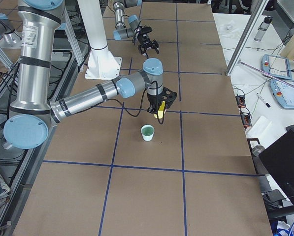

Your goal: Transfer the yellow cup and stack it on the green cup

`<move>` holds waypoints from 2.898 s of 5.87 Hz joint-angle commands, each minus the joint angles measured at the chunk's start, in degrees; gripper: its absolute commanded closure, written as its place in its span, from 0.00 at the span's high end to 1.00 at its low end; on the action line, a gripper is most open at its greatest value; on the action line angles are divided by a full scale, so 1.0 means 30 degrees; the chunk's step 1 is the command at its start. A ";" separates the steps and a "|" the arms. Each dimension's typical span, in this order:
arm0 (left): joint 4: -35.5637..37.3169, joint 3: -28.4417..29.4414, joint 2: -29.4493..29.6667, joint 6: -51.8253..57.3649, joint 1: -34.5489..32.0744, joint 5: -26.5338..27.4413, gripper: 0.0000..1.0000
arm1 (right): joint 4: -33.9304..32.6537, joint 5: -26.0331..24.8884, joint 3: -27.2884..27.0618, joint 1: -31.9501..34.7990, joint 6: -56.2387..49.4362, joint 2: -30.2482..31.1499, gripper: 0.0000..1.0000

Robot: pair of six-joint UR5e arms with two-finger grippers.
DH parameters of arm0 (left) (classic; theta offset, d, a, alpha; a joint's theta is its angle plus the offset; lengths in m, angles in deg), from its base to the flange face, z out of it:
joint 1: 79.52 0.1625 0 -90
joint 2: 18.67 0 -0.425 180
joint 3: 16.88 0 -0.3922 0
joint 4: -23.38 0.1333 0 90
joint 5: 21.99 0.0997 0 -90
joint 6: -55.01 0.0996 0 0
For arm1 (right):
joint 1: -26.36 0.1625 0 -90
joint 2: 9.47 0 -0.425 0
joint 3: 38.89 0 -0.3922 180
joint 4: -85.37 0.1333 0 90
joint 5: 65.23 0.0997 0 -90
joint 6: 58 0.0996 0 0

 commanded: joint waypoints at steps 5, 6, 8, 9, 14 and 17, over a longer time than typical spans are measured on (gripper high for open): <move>0.0519 0.0072 -0.0401 -0.0821 -0.0380 0.0054 1.00 | 0.3675 0.0354 0.2066 -0.0020 -0.0221 0.1954 0.00; 0.0519 0.0101 -0.0401 -0.0821 -0.0380 0.0054 1.00 | 0.3617 0.0790 0.2068 -0.0020 -0.0250 0.1983 0.00; 0.0519 0.0130 -0.0401 -0.0821 -0.0380 0.0054 1.00 | 0.3617 0.1525 0.2068 -0.0107 -0.0279 0.2333 0.00; 0.0519 0.0188 -0.0401 -0.0821 -0.0351 0.0054 1.00 | 0.3617 0.1527 0.2097 -0.0253 -0.0309 0.2509 0.00; 0.0490 0.0131 -0.0372 -0.0850 -0.0321 0.0054 1.00 | 0.3587 0.1351 0.2388 -0.0518 -0.0250 0.2249 0.11; 0.0490 0.0130 -0.0401 -0.0850 -0.0321 0.0054 1.00 | 0.3617 0.1351 0.2536 -0.0576 -0.0221 0.2189 0.55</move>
